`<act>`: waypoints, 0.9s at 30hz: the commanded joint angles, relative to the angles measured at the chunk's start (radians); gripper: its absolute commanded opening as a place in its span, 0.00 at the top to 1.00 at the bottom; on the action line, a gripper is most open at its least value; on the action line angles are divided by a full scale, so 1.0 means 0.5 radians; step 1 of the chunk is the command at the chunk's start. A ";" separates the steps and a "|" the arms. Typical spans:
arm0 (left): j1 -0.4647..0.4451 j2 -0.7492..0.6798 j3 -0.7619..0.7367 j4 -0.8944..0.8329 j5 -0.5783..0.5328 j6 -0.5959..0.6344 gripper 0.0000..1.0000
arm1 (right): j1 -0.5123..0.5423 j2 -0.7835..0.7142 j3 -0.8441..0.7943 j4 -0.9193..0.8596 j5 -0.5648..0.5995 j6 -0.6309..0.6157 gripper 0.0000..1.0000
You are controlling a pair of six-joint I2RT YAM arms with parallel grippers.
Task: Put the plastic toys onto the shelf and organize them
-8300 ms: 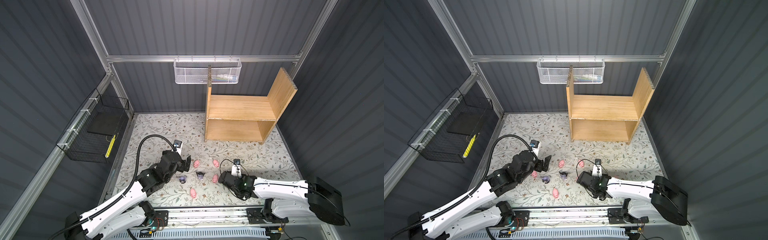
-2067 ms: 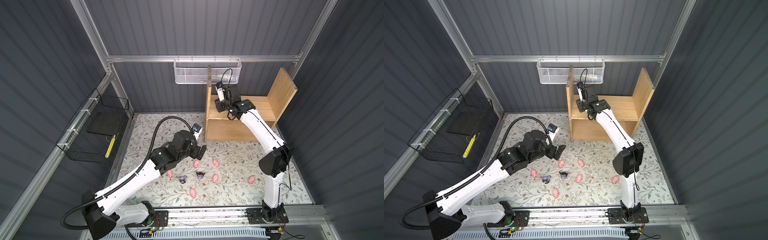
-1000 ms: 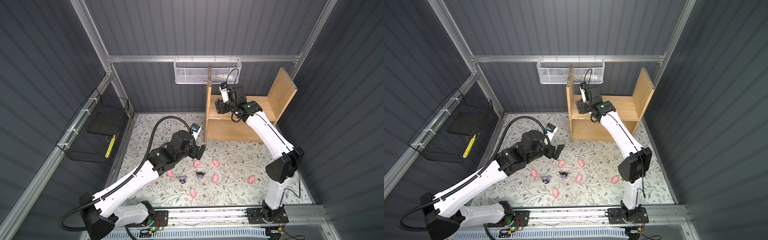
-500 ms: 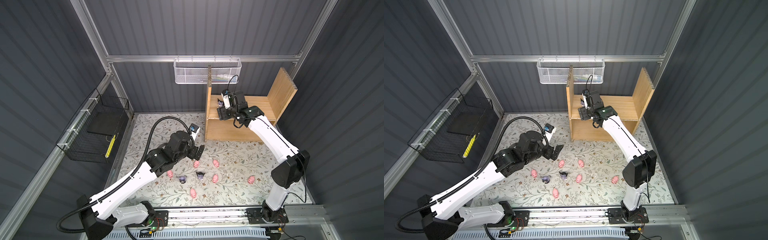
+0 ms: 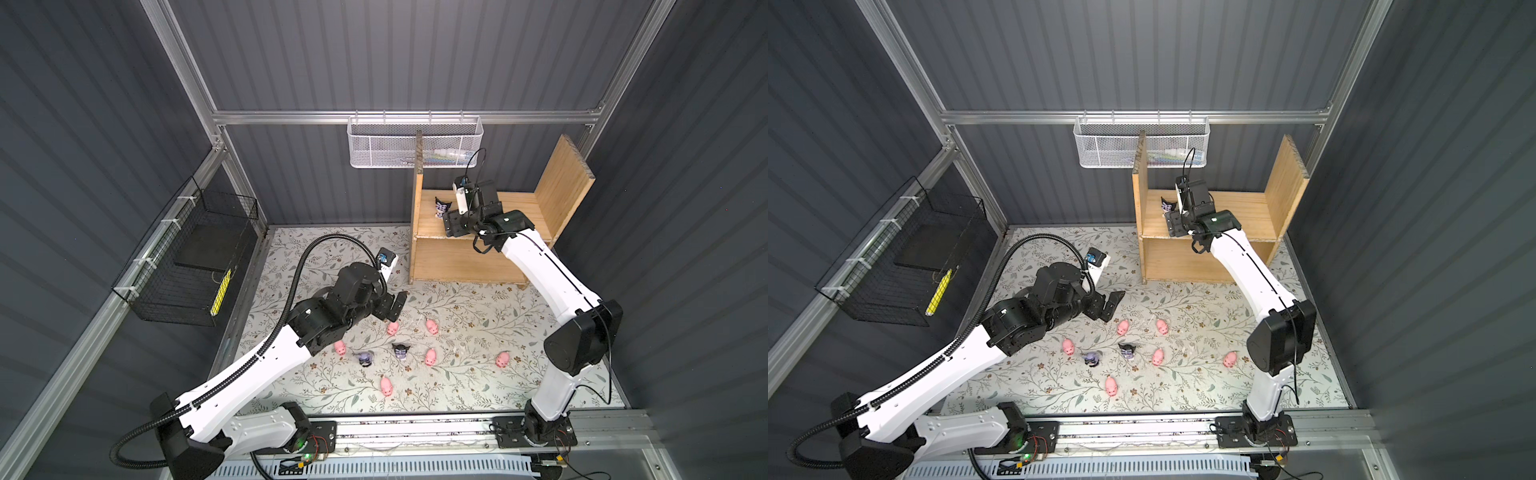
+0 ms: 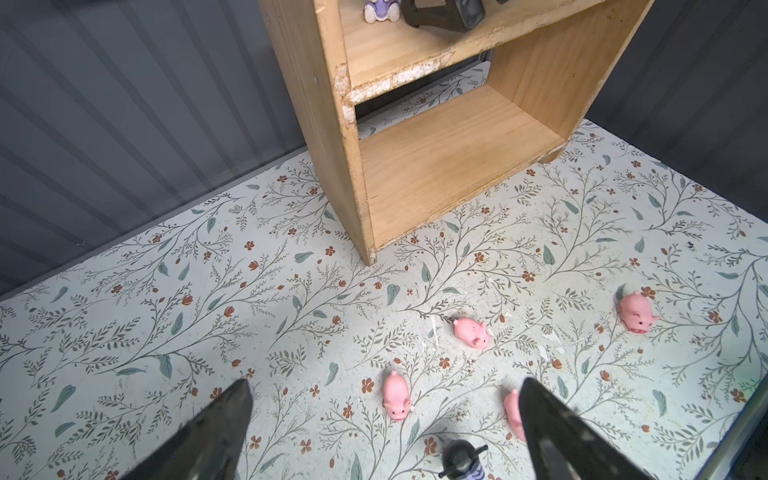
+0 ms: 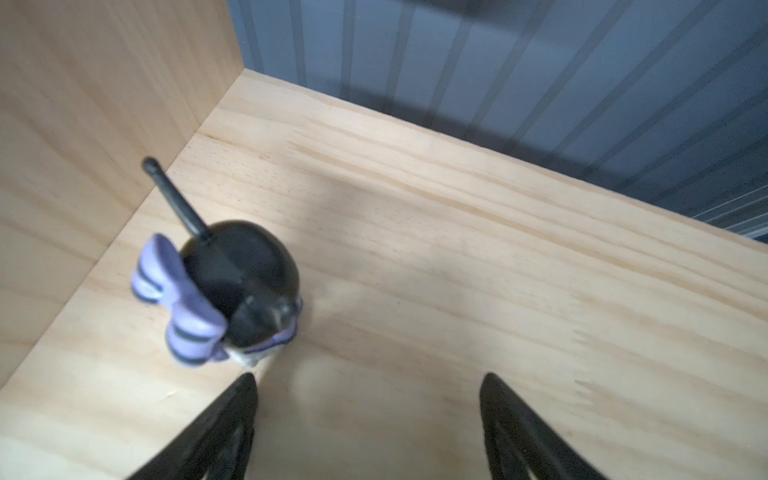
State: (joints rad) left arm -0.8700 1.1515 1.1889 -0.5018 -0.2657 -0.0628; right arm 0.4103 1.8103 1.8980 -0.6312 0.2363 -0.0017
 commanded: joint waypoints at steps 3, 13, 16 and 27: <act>-0.008 -0.022 -0.006 -0.019 -0.024 -0.005 0.00 | -0.025 -0.007 -0.010 0.003 0.007 0.031 0.18; -0.007 0.002 0.015 -0.027 -0.041 0.009 0.00 | -0.071 0.054 0.036 0.005 -0.043 0.046 0.19; -0.006 0.002 0.001 -0.011 -0.035 0.003 0.00 | -0.078 0.064 0.042 0.007 -0.060 0.046 0.19; -0.009 0.014 0.001 -0.024 -0.034 0.000 0.00 | -0.080 0.027 0.026 -0.025 -0.181 0.101 0.18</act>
State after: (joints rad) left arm -0.8700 1.1576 1.1889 -0.5018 -0.2729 -0.0628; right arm 0.3729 1.8240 1.9083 -0.6250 0.1745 0.0288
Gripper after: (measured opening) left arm 0.997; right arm 0.821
